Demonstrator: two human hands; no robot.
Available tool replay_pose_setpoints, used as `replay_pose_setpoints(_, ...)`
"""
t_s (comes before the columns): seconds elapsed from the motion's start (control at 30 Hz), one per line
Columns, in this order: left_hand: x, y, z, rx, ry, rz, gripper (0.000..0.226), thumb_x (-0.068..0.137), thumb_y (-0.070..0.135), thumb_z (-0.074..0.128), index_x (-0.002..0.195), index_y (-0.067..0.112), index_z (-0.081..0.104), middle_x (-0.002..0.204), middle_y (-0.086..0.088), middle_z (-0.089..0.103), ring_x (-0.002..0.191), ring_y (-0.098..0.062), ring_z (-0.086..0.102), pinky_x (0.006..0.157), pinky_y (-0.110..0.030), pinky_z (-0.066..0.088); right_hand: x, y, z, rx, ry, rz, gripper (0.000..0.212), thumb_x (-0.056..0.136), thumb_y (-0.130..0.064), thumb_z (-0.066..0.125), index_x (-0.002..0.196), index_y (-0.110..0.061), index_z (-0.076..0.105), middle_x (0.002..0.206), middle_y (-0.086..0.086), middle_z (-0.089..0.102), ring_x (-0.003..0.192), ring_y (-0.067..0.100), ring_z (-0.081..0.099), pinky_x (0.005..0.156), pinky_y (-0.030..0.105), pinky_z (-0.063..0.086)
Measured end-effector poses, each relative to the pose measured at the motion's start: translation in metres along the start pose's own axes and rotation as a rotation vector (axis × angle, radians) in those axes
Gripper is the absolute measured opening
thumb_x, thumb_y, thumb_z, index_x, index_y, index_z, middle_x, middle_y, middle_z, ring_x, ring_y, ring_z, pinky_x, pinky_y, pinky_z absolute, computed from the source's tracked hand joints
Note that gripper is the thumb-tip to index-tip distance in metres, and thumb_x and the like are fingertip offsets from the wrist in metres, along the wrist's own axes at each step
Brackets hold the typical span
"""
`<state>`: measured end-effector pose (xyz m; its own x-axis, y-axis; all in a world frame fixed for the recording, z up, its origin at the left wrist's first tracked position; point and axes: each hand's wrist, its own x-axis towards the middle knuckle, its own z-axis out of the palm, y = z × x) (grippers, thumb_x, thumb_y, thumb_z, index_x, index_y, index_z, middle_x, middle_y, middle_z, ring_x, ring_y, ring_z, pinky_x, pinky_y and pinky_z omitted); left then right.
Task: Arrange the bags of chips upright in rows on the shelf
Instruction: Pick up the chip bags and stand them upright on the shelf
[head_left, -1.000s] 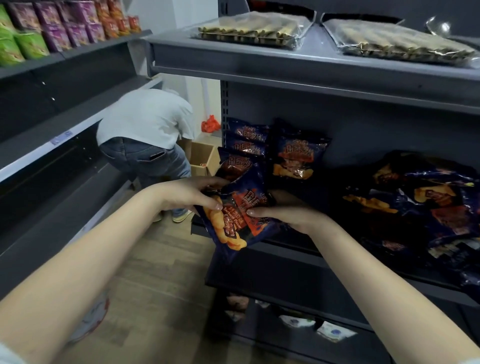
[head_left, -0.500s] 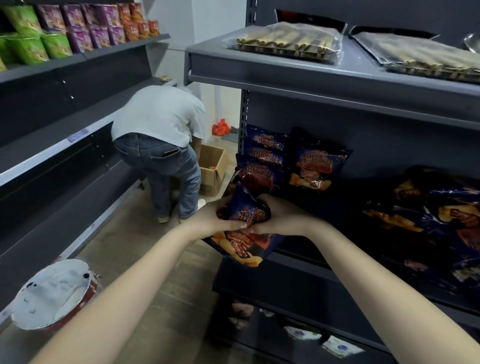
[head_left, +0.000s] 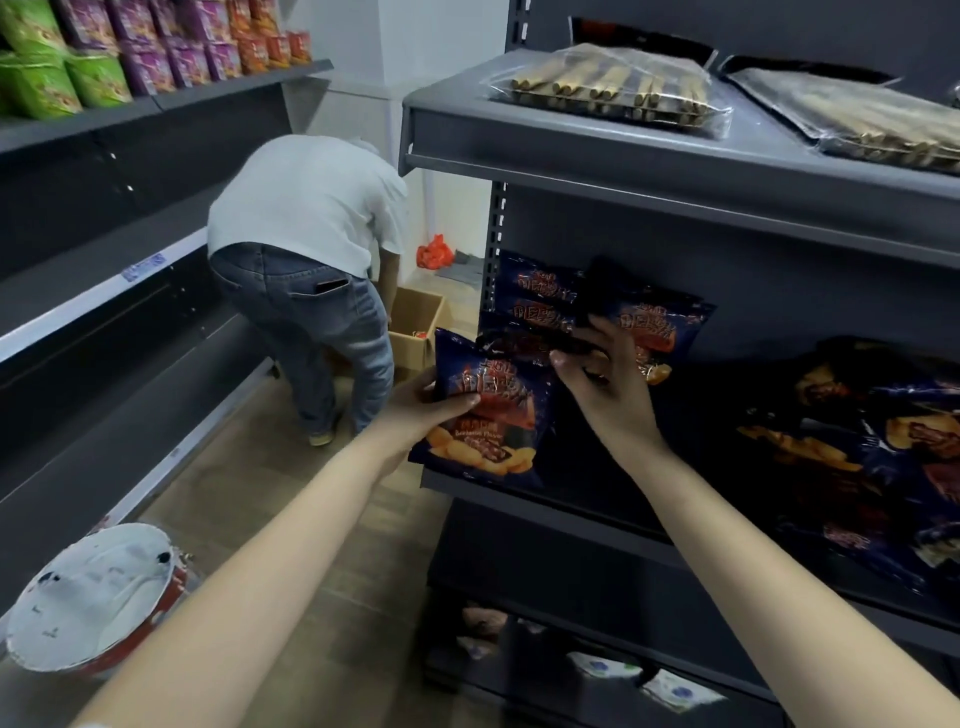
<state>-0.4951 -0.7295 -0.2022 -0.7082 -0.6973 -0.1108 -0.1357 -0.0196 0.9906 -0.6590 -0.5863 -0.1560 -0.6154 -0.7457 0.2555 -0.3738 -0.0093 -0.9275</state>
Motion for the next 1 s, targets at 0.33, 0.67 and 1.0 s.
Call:
replay_pose_setpoints(0.33, 0.014, 0.008, 0.012, -0.057, 0.014, 0.065, 0.061, 0.051, 0.048, 0.079, 0.106, 0.026, 0.065, 0.107, -0.002, 0.069, 0.101, -0.02, 0.065, 0.091, -0.038, 0.051, -0.035, 0.034, 0.025, -0.03, -0.182, 0.253, 0.086, 0.065, -0.051, 0.076, 0.138, -0.03, 0.036, 0.13, -0.01, 0.056, 0.12, 0.009, 0.053, 0.106, 0.038, 0.042)
replay_pose_setpoints(0.67, 0.018, 0.004, 0.013, -0.043, -0.065, 0.106, 0.04, 0.066, 0.033, 0.08, 0.102, 0.031, 0.062, 0.106, 0.0, 0.068, 0.1, -0.017, 0.064, 0.082, -0.028, 0.053, -0.032, 0.036, 0.03, 0.025, -0.055, 0.259, 0.057, 0.076, -0.017, 0.076, 0.125, -0.022, 0.047, 0.123, -0.003, 0.061, 0.114, 0.012, 0.058, 0.099, 0.03, 0.046)
replay_pose_setpoints(1.0, 0.018, -0.004, 0.001, 0.404, 0.005, 0.299, 0.058, 0.074, 0.035, 0.076, 0.122, 0.04, 0.044, 0.121, 0.015, 0.054, 0.111, -0.008, 0.051, 0.095, -0.027, 0.042, -0.028, 0.034, 0.027, -0.109, 0.067, 0.255, 0.048, 0.077, -0.02, 0.075, 0.118, -0.025, 0.053, 0.114, -0.004, 0.065, 0.107, 0.013, 0.06, 0.095, 0.029, 0.047)
